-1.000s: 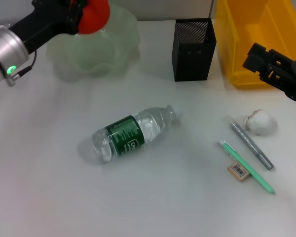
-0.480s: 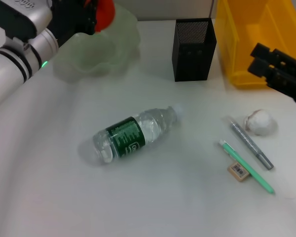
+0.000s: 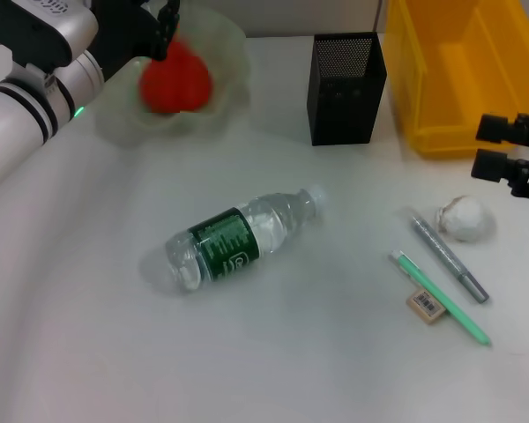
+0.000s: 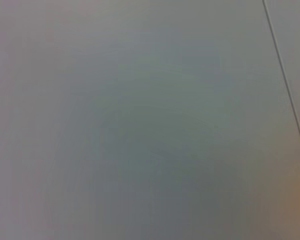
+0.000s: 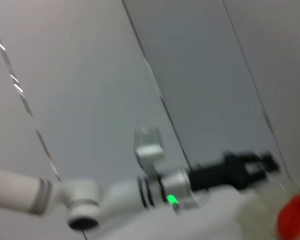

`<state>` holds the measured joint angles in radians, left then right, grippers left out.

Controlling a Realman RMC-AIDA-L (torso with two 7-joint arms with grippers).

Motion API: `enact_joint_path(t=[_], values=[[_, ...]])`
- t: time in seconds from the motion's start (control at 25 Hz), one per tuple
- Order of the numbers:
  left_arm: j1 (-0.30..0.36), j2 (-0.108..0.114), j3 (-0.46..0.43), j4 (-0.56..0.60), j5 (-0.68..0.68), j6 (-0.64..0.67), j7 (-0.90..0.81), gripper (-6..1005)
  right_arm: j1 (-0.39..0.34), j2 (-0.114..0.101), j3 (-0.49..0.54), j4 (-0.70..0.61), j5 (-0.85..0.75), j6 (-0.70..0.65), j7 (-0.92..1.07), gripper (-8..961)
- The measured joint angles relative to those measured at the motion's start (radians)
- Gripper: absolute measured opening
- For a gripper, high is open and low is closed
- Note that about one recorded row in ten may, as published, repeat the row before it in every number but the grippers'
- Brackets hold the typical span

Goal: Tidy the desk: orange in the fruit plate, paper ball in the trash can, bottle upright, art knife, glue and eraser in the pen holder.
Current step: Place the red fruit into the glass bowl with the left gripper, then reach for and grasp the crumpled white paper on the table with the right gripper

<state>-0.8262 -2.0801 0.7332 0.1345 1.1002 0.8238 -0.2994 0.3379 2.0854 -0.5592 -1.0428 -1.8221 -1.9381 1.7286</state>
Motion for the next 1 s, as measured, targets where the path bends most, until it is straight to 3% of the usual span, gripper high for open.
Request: enact_joint_path(t=[0.28, 0.4, 0.48, 0.52, 0.64, 0.72, 0.88, 1.0], values=[[-0.002, 0.000, -0.003, -0.006, -0.004, -0.005, -0.004, 367, 0.006, 0.001, 0.005, -0.117, -0.141, 0.100, 0.139, 714], [0.014, 0.000, -0.007, -0.003, -0.030, 0.024, -0.114, 458, 0.011, 0.001, 0.003, -0.130, -0.205, 0.161, 0.158, 714], [0.041, 0.004, 0.047, 0.044, -0.006, 0.069, -0.304, 519, 0.024, -0.001, 0.000, -0.129, -0.271, 0.224, 0.174, 713], [0.041, 0.004, 0.047, 0.044, -0.006, 0.069, -0.304, 532, 0.024, -0.001, 0.000, -0.129, -0.271, 0.224, 0.174, 713], [0.107, 0.010, 0.170, 0.171, 0.034, 0.143, -0.559, 570, 0.035, -0.002, -0.004, -0.123, -0.337, 0.276, 0.183, 713], [0.196, 0.012, 0.265, 0.316, 0.046, 0.235, -0.742, 595, 0.048, -0.002, -0.009, -0.084, -0.380, 0.323, 0.185, 713], [0.273, 0.015, 0.279, 0.416, 0.043, 0.342, -0.870, 606, 0.058, -0.004, -0.025, -0.051, -0.413, 0.363, 0.196, 713], [0.284, 0.021, 0.273, 0.424, 0.044, 0.376, -0.907, 605, 0.070, -0.004, -0.030, -0.032, -0.454, 0.389, 0.205, 713]])
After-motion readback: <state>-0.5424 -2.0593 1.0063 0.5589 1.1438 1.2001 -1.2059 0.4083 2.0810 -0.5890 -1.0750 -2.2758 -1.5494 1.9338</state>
